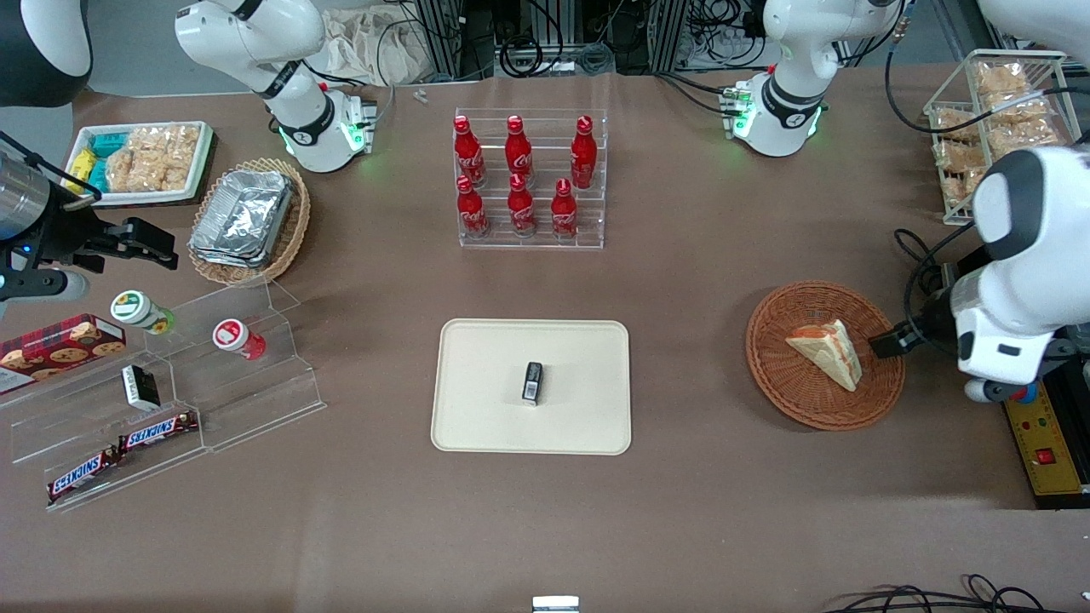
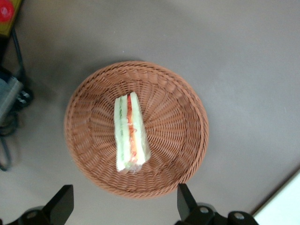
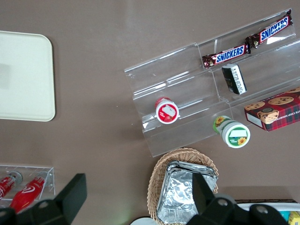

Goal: Place sandwich from basket to tray
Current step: 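Lower the open left gripper onto the wrapped sandwich in the basket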

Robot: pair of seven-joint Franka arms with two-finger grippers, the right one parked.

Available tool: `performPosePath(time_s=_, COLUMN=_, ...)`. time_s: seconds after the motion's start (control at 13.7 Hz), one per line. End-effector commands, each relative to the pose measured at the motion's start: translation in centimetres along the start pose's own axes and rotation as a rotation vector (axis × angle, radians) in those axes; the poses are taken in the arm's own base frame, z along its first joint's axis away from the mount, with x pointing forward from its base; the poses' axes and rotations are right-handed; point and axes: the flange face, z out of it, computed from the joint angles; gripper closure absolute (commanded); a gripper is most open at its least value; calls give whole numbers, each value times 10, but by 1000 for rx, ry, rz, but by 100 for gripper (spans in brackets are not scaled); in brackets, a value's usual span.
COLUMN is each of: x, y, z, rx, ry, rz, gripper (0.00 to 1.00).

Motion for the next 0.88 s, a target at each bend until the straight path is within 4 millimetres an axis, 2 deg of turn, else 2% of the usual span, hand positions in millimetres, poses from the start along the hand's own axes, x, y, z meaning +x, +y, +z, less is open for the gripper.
performPosePath(time_s=0.0, x=-8, y=-3, z=30, rx=-6, ry=22, rz=-104, gripper=0)
performPosePath(time_s=0.22, x=-14, y=-7, z=75, rx=-10, ry=36, rz=-181, gripper=0)
performPosePath(time_s=0.36, x=-20, y=-15, z=98, rx=-24, ry=52, rz=-191, gripper=0)
performPosePath(time_s=0.73, x=-28, y=-25, z=132, rx=-35, ry=55, rz=-198, gripper=0)
performPosePath(time_s=0.8, x=-22, y=-32, z=138, rx=-37, ry=54, rz=-213, gripper=0)
